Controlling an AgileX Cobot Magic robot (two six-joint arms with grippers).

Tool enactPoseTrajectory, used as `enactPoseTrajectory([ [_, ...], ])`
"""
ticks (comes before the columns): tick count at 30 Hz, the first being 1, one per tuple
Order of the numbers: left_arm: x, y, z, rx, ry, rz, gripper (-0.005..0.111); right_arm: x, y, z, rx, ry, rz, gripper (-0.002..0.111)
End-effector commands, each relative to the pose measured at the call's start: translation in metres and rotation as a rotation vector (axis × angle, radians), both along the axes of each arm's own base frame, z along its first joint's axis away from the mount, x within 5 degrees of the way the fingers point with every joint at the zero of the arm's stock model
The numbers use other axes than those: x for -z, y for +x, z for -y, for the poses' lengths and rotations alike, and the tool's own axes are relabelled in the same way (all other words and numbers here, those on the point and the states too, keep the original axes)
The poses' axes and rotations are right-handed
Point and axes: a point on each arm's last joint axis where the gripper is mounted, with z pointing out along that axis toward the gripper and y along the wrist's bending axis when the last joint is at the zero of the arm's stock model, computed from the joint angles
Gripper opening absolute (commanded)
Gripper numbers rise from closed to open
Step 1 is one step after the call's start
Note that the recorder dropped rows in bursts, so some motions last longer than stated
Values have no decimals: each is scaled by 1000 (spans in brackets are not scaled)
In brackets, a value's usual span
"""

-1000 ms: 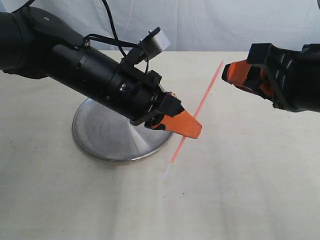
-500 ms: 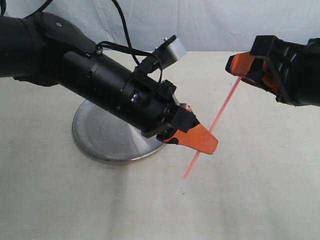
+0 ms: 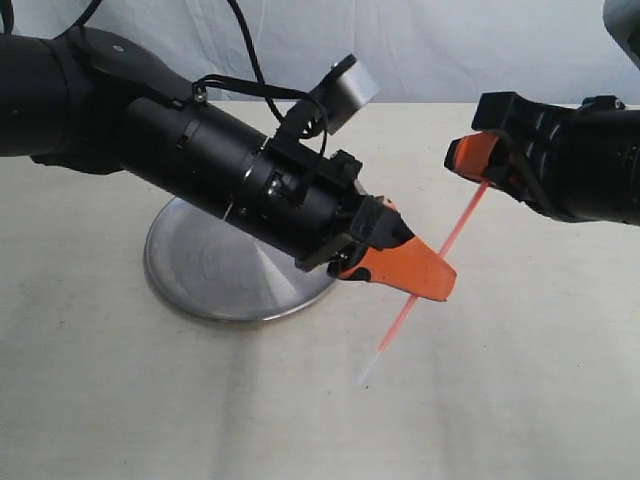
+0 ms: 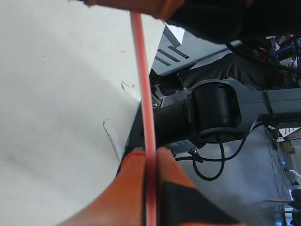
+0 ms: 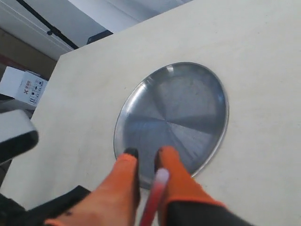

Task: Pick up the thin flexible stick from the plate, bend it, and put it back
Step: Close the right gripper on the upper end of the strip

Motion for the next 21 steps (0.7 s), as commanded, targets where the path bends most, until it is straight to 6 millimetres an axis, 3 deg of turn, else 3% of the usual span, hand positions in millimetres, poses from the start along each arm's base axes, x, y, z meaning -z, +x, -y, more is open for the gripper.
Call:
enactPoseTrajectory([
  [1,-2,-5,-1,56,-4,17,0,0,5,5,58,-21,36,0],
  [9,0,-7,-3,91,10,45,3,0,6,6,67,-23,41,0],
  [17,1,-5,-2,70,15,59,37,0,5,5,64,-20,38,0],
  [21,1,-4,-2,62,17,64,45,0,5,5,64,-5,30,0],
])
